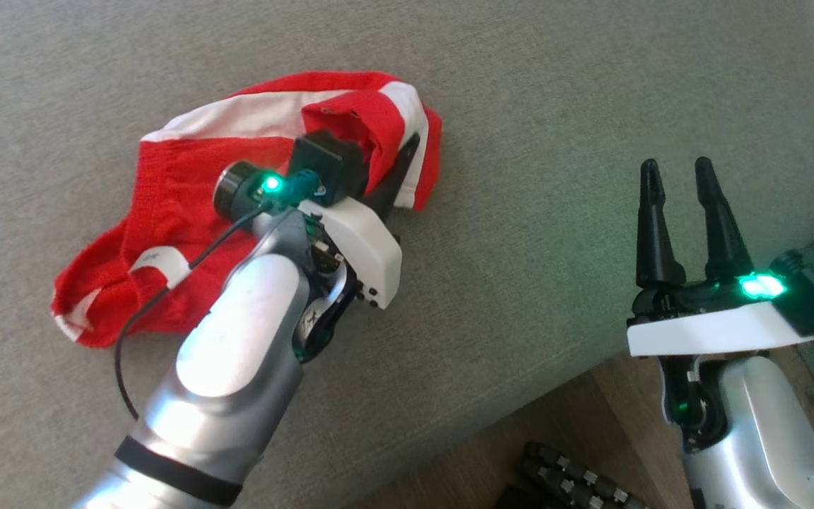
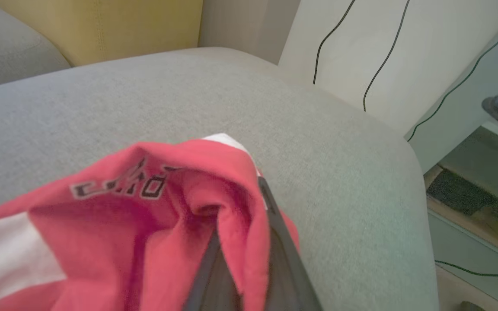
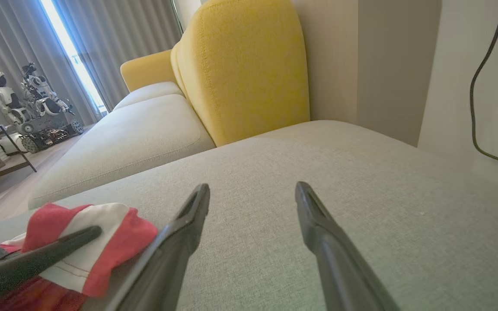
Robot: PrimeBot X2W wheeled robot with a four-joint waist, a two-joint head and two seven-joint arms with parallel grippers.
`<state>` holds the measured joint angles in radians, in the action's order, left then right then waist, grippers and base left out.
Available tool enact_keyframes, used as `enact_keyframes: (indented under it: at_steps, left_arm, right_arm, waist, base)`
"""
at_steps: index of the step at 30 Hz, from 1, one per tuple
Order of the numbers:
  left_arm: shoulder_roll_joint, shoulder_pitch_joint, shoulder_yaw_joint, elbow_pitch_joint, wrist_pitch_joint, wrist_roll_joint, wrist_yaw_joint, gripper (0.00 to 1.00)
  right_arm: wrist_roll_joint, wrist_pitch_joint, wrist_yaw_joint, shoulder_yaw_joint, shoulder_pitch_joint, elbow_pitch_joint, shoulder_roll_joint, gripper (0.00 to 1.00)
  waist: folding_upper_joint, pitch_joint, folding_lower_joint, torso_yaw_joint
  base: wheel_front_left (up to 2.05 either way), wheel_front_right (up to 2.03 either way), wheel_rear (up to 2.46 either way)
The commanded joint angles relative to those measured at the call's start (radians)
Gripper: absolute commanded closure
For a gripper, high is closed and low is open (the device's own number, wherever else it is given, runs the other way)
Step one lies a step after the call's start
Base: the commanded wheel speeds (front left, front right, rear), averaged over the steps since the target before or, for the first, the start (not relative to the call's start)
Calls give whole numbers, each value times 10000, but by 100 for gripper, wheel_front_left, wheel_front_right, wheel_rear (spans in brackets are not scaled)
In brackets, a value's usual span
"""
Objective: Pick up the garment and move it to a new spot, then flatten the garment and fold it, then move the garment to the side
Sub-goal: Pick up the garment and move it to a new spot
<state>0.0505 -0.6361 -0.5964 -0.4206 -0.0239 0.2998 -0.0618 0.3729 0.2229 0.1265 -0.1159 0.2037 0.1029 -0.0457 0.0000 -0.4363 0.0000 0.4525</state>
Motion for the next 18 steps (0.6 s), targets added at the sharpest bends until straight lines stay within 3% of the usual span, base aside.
enact_keyframes:
  at_steps: [1,2,3,11,18]
  left_arm:
    - [-1,-174,149,260,161,115,-51,69]
    - [-1,-182,87,193,260,113,-37,12]
    - [-2,-161,20,147,354,181,-50,0]
    - [2,345,-288,443,1240,530,93,0]
    - [330,1117,303,1171,2184,543,935,0]
  right_arm:
    - [53,149,42,-129,204,-233,-46,0]
    - [24,155,42,-99,207,-197,-46,0]
    - [-18,156,42,-63,210,-165,-46,0]
    - [-433,-109,42,231,98,-205,-45,0]
    - [-836,-621,42,526,-196,-525,-45,0]
  waist:
    - [0,93,0,-142]
    - [0,152,0,-230]
    - [0,227,0,-329]
    - [0,930,0,-1244]
    - [0,1577,0,-2256]
  base:
    - [0,0,0]
    - [0,0,0]
    - [0,0,0]
    - [0,0,0]
    - [0,0,0]
